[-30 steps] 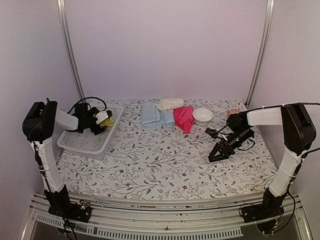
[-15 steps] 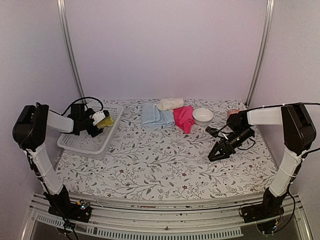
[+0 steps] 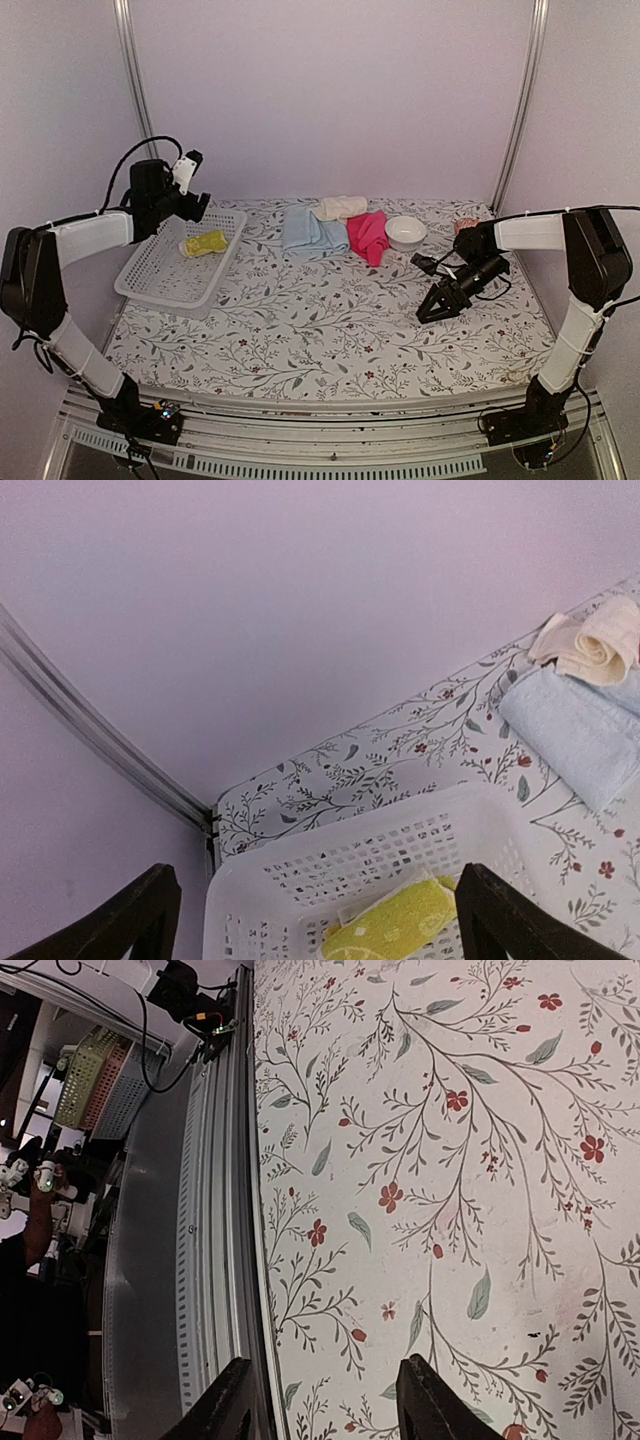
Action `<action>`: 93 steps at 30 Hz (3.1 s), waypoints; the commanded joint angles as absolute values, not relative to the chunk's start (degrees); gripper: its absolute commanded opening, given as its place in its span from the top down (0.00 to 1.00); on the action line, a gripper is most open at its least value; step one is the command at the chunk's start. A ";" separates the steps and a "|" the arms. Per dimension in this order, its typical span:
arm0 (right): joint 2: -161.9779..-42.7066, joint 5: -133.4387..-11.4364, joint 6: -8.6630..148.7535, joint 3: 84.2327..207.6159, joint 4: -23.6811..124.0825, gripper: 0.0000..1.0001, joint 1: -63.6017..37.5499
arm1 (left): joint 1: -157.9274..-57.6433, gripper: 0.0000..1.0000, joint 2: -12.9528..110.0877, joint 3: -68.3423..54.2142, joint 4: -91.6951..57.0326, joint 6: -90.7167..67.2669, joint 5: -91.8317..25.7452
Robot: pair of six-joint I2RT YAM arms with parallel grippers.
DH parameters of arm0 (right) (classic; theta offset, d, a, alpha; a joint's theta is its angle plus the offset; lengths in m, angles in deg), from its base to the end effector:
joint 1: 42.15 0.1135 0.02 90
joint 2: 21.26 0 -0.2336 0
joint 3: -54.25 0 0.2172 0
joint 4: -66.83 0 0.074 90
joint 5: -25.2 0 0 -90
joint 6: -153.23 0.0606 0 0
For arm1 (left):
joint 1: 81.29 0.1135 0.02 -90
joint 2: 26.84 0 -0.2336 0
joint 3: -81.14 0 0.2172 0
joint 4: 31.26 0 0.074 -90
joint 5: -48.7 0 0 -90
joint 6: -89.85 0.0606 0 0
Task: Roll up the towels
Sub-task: Adjust the towel in the storage box, then pick up the towel from the corner of the board.
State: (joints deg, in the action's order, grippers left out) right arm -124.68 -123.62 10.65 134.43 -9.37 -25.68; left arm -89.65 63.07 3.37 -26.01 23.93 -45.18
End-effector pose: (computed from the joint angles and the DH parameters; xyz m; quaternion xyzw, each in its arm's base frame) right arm 0.2313 0.1224 0.1511 -0.4588 0.7382 0.4875 0.0835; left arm 0.3571 -0.0483 0.2612 0.2057 0.7790 0.1079 0.5825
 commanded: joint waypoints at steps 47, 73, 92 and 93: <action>-124.65 -121.17 9.91 135.33 -10.24 0.51 -25.34 | -81.55 0.64 97.06 -27.10 14.04 -13.59 -49.81; -106.17 -100.93 34.58 149.80 12.49 0.08 -33.22 | -95.25 0.01 46.14 -0.49 -3.88 -4.28 -28.18; -134.15 -83.48 35.16 175.36 10.08 0.36 -18.25 | -117.66 0.02 41.98 11.94 -20.35 -0.47 -57.76; -135.49 -80.96 34.55 175.63 10.46 0.38 -17.37 | -117.39 0.02 41.36 13.31 -21.26 -0.54 -55.52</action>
